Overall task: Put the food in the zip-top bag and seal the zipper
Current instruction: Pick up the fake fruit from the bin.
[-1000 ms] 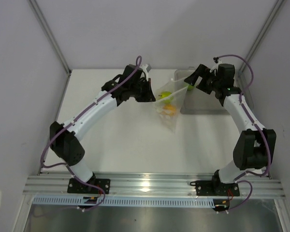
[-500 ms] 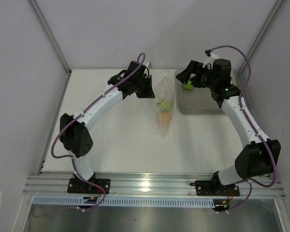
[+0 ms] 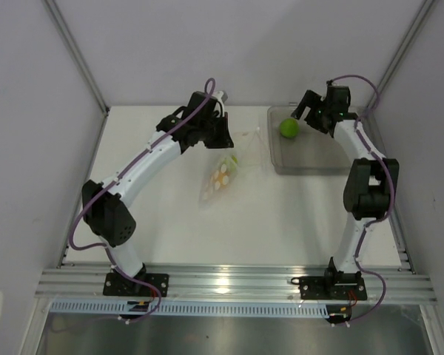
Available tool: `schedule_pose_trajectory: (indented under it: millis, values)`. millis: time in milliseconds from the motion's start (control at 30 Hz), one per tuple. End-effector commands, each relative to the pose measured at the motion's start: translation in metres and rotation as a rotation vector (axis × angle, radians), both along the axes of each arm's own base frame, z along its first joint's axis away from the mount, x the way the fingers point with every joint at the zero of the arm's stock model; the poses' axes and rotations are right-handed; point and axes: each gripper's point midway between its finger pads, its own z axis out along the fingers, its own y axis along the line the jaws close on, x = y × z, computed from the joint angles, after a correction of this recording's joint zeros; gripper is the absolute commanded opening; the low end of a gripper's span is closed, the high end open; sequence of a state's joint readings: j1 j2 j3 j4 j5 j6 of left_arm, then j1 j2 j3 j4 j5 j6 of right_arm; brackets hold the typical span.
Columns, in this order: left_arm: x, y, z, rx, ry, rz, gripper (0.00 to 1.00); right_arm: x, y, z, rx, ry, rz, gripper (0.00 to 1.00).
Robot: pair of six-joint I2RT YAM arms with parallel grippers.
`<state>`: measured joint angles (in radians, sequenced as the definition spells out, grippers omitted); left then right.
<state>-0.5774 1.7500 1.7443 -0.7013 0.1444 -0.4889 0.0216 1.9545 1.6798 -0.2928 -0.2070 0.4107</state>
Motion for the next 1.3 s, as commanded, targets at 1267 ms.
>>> schedule_pose_trajectory:
  millis: [1267]
  values:
    - [-0.008, -0.012, 0.025, -0.109, -0.04, -0.065, 0.01, 0.08, 0.039, -0.135, -0.115, 0.142, 0.05, 0.9]
